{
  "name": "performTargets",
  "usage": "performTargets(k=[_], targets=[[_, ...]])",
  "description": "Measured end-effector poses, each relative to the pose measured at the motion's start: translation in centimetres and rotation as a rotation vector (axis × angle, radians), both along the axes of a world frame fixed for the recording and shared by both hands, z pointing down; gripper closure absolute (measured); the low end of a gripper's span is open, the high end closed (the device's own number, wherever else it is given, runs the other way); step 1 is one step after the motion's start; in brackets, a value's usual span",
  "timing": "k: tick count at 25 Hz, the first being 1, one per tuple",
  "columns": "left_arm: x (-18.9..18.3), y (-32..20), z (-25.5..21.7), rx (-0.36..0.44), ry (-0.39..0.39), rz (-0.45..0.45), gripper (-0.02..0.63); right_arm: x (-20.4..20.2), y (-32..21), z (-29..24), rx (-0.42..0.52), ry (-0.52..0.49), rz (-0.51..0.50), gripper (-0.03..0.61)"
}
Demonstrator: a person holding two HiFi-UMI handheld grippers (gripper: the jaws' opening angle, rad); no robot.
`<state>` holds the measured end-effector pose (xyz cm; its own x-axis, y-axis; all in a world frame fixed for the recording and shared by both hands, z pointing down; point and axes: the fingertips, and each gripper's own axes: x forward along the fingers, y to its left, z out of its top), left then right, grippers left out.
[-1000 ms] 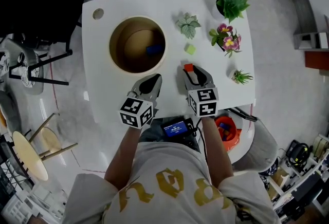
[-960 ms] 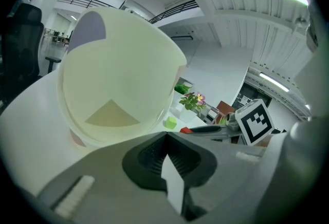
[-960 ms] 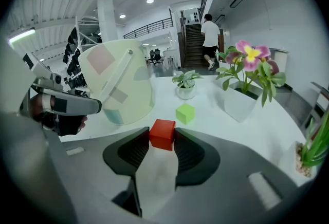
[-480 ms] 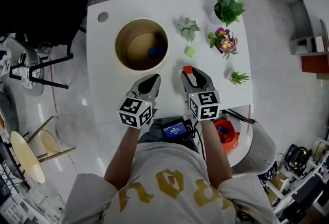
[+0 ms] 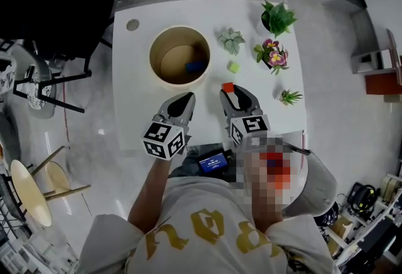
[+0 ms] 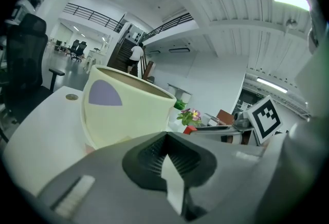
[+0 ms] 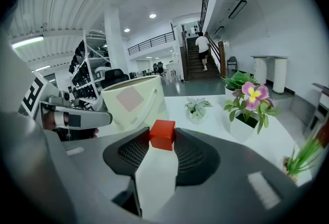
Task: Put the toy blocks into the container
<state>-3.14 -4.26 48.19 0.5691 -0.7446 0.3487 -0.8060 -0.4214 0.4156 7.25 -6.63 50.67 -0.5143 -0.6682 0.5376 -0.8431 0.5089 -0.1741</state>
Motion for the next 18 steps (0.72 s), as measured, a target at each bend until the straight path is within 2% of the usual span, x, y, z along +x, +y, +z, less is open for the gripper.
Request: performTargets(k=[6,10,18], targets=[[-1.6,-0.2,-2.0,0.048,0.046,-0.042,0.612,-0.7,0.4,-1.8,0.019,-0.057,0.011,0.399],[-2.3,0.1,-3.9,0.09,0.125,-0.065,0.612,-0.7,0.7,-3.2,0.046,-0.092,0.03,0.4],[-3.1,0.1,-5.7,0.111,0.095,-0.054,0.612,-1.6,0.7,-6.2,0.095,-0.171,0.039,0.4]])
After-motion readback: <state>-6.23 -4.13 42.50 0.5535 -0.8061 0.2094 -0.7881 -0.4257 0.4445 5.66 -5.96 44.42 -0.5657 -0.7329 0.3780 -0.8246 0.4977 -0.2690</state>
